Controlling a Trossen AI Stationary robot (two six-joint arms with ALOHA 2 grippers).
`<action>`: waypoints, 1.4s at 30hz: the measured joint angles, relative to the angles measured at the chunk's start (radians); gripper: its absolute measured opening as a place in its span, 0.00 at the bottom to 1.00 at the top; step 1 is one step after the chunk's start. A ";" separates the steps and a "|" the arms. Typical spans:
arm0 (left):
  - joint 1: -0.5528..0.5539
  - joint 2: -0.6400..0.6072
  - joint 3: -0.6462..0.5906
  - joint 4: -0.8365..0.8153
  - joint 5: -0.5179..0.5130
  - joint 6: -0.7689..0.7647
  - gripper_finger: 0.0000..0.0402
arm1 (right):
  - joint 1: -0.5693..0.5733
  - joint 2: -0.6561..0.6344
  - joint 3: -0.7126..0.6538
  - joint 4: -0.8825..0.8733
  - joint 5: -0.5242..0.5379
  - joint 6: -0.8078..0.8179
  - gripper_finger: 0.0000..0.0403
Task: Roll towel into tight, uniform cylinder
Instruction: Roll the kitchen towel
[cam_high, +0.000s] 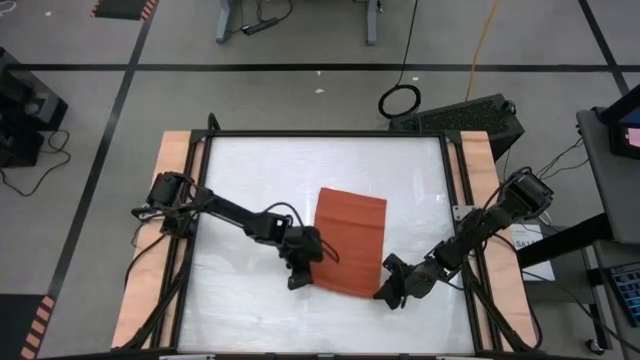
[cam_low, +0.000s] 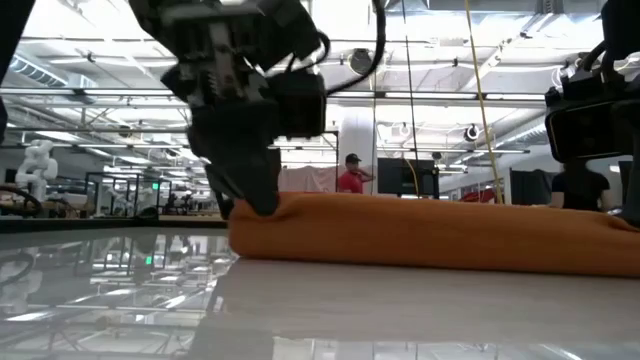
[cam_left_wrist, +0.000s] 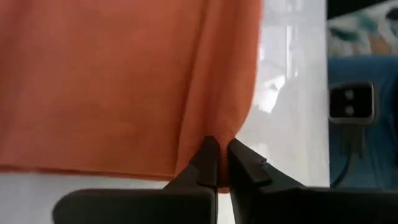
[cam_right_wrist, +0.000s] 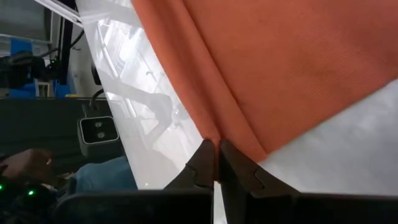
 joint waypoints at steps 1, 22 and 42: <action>0.010 0.005 0.000 0.001 0.001 -0.018 0.04 | -0.003 0.000 -0.003 -0.001 -0.004 0.000 0.00; 0.023 0.080 0.003 -0.008 0.002 -0.151 0.04 | -0.027 0.001 -0.018 -0.025 -0.027 -0.096 0.17; 0.026 0.082 0.001 -0.011 0.006 -0.201 0.04 | 0.122 -0.046 0.182 -0.202 0.190 -0.979 0.38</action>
